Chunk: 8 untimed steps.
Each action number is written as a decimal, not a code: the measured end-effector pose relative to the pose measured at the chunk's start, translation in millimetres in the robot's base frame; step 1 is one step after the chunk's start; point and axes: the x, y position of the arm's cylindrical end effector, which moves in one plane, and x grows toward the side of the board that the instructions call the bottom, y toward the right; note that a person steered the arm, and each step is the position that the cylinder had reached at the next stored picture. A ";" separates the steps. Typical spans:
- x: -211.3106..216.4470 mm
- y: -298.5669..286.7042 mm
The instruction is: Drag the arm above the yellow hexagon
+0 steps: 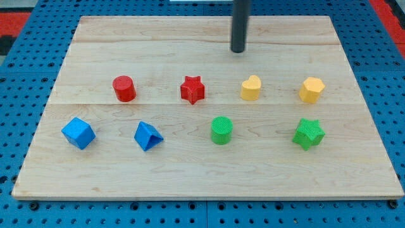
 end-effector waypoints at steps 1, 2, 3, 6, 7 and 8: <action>0.0 23.8; 0.0 34.6; 27.8 34.9; 48.6 95.4; 48.6 109.6; 48.6 109.6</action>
